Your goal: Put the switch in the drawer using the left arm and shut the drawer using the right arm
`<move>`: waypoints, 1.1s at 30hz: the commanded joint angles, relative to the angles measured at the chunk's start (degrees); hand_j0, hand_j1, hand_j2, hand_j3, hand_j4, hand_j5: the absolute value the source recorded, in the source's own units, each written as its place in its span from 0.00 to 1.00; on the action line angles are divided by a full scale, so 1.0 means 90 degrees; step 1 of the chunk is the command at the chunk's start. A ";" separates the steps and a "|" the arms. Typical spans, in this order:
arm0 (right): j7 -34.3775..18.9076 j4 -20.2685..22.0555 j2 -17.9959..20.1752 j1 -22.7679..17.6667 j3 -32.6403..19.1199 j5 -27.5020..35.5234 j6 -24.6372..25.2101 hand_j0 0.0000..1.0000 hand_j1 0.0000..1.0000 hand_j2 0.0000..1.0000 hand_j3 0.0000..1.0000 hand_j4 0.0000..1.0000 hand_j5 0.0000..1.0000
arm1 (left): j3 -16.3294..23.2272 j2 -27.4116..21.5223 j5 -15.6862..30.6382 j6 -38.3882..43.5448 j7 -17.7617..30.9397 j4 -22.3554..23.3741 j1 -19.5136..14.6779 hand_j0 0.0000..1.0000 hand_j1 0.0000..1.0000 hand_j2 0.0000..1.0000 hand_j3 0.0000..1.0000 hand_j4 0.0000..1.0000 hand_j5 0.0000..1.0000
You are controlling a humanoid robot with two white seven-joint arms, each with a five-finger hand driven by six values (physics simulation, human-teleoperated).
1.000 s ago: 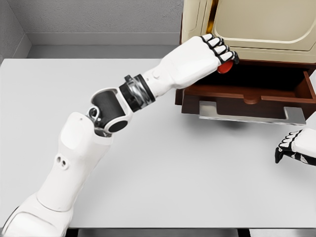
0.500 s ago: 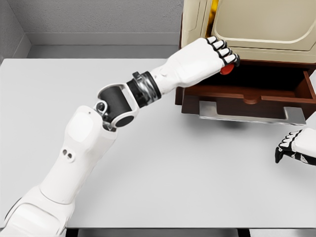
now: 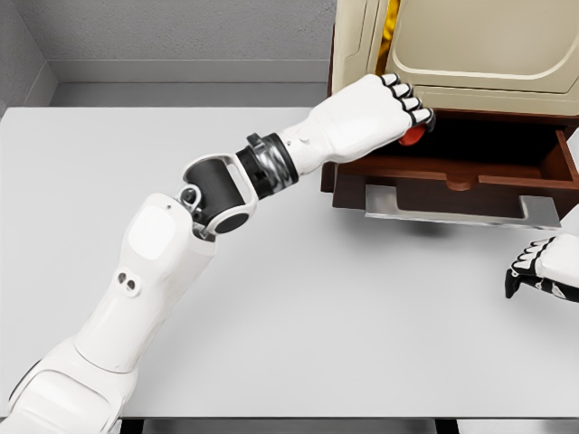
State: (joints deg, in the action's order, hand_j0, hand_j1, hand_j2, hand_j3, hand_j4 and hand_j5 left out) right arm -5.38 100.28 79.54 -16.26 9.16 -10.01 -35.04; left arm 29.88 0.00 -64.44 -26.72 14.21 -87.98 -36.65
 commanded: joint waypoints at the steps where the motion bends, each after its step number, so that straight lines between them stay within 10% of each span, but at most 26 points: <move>1: 0.0002 0.0010 0.0020 0.0000 -0.0003 0.0038 0.0004 0.41 0.41 0.41 0.41 0.41 0.41 | 0.0010 0.0000 -0.0057 0.0010 -0.0007 0.0000 0.0000 0.51 0.51 0.51 0.51 0.51 0.51; 33: 0.0011 -0.0009 0.0020 0.0000 -0.0003 0.0048 0.0004 0.41 0.41 0.41 0.41 0.41 0.41 | 0.0147 0.0000 -0.0311 0.0020 -0.0007 0.0010 -0.0098 0.74 0.74 0.74 0.74 0.74 0.74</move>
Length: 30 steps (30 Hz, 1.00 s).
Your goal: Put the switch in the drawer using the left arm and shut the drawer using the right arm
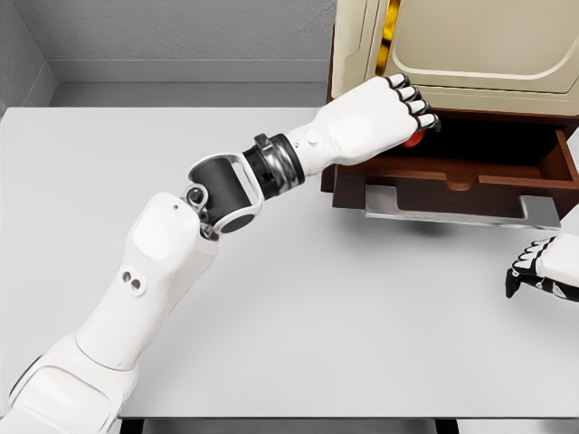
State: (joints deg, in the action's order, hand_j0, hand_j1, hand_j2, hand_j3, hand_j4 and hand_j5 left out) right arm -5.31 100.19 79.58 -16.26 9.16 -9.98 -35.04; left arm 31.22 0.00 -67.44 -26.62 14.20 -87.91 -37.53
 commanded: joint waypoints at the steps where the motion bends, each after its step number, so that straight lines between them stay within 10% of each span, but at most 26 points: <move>1: 0.0004 0.0001 0.0015 0.0000 -0.0003 0.0034 0.0004 0.41 0.41 0.41 0.41 0.41 0.41 | -0.0002 0.0000 0.0022 0.0008 -0.0006 0.0002 0.0000 0.75 0.75 0.75 0.75 0.75 0.75; 20: 0.0004 -0.0009 0.0015 0.0000 -0.0003 0.0044 0.0004 0.41 0.41 0.41 0.41 0.41 0.41 | 0.0007 0.0000 0.0090 -0.0089 -0.0015 -0.0641 0.0058 0.78 0.78 0.78 0.78 0.78 0.78; 24: 0.0004 -0.0019 0.0015 0.0000 -0.0003 0.0044 0.0004 0.41 0.41 0.41 0.41 0.41 0.41 | -0.0080 -0.0126 0.1329 -0.0734 -0.0015 -0.1413 0.0078 0.78 0.78 0.78 0.78 0.78 0.78; 30: 0.0004 -0.0009 0.0064 0.0000 -0.0012 0.0073 0.0004 0.41 0.41 0.41 0.41 0.41 0.41 | -0.0832 -0.2275 0.4796 -0.0931 -0.0015 -0.1697 0.0136 0.78 0.78 0.78 0.78 0.78 0.78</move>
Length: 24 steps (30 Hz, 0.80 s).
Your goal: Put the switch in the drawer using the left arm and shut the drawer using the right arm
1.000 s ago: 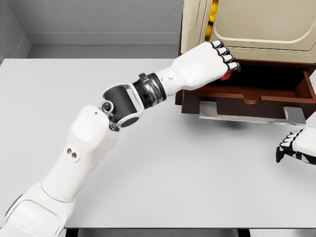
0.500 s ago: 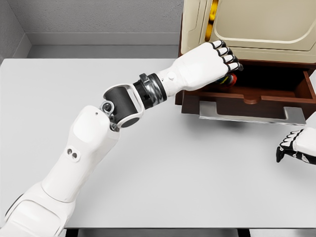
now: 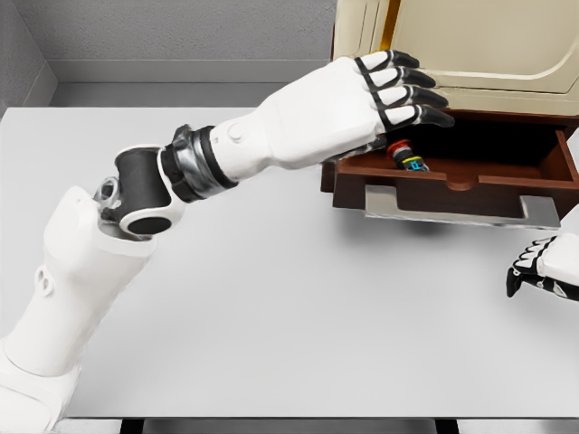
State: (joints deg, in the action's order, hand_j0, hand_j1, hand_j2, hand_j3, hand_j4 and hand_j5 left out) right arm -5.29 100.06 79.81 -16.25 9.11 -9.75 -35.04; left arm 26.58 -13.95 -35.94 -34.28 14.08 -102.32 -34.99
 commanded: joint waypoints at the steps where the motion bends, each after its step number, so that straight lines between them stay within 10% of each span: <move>1: 0.0002 0.0006 0.0048 -0.0001 -0.0007 0.0058 0.0004 0.41 0.41 0.41 0.41 0.41 0.41 | -0.0589 -0.1144 0.1959 -0.0080 -0.0012 -0.0096 0.0117 0.78 0.78 0.78 0.78 0.78 0.78; 5: 0.0011 -0.0004 0.0194 -0.0001 -0.0007 0.0078 0.0004 0.41 0.41 0.41 0.41 0.41 0.41 | -0.1791 -0.2102 0.3485 -0.0080 -0.0012 -0.0096 0.1250 0.79 0.79 0.79 0.79 0.79 0.79; 9: 0.0031 -0.0043 0.0204 0.0019 -0.0017 0.0097 0.0004 0.42 0.42 0.42 0.42 0.42 0.42 | -0.3324 -0.2220 0.3573 -0.0080 -0.0002 0.0060 0.2744 0.86 0.86 0.86 0.86 0.86 0.86; 10: 0.0041 -0.0053 0.0195 0.0029 -0.0114 0.0087 0.0004 0.42 0.42 0.42 0.42 0.42 0.42 | -0.3432 -0.2210 0.3408 -0.0080 -0.0002 0.0293 0.2940 1.00 1.00 1.00 1.00 1.00 1.00; 14: 0.0051 -0.0092 0.0175 0.0146 -0.0153 0.0087 0.0004 0.41 0.41 0.41 0.41 0.41 0.41 | -0.3422 -0.2151 0.2997 -0.0080 -0.0002 0.1866 0.3282 1.00 1.00 1.00 1.00 1.00 1.00; 24: 0.0051 -0.0209 0.0185 0.0292 -0.0163 0.0517 0.0004 0.42 0.42 0.42 0.42 0.42 0.42 | -0.3393 -0.2102 0.2323 -0.0080 -0.0002 0.2014 0.3516 1.00 1.00 1.00 1.00 1.00 1.00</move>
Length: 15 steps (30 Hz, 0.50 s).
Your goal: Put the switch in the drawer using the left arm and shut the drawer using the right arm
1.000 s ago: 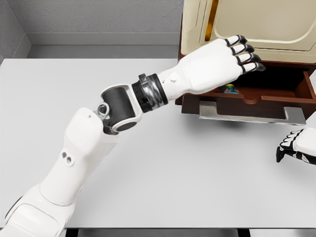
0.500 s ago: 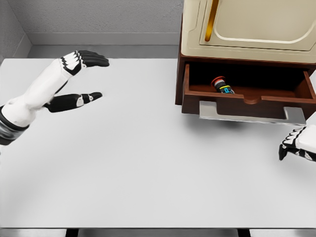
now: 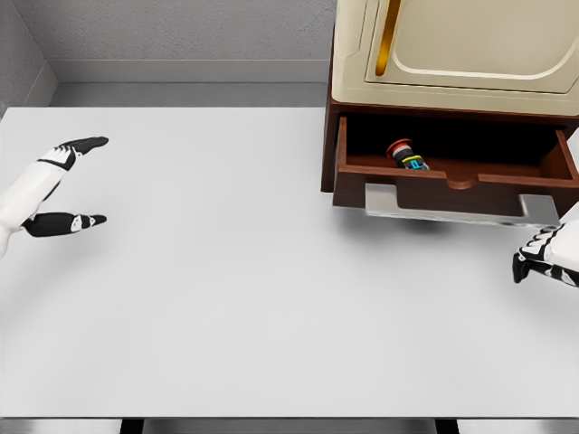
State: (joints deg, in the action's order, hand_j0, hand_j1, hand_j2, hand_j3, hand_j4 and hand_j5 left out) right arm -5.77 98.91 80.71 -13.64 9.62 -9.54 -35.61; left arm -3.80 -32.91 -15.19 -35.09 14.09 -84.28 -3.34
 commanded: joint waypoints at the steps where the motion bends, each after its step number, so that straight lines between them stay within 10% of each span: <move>1: 0.0104 -0.0091 0.0075 0.0012 -0.0220 0.0523 0.0068 0.42 0.42 0.42 0.42 0.42 0.42 | -0.0017 0.0004 0.0018 0.0010 -0.0003 0.0009 0.0000 1.00 1.00 1.00 1.00 1.00 1.00; 15: 0.0075 -0.0336 0.0114 -0.0056 -0.0132 0.0425 0.0068 0.44 0.44 0.44 0.44 0.44 0.44 | -0.0017 0.0082 0.0009 0.0010 -0.0003 -0.0030 0.0000 1.00 1.00 1.00 1.00 1.00 1.00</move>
State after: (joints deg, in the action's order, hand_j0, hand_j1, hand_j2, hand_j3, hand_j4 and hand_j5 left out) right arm -5.14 96.50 81.42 -14.32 9.15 -6.25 -35.19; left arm -3.90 -32.30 -15.51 -35.07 14.09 -84.55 -3.34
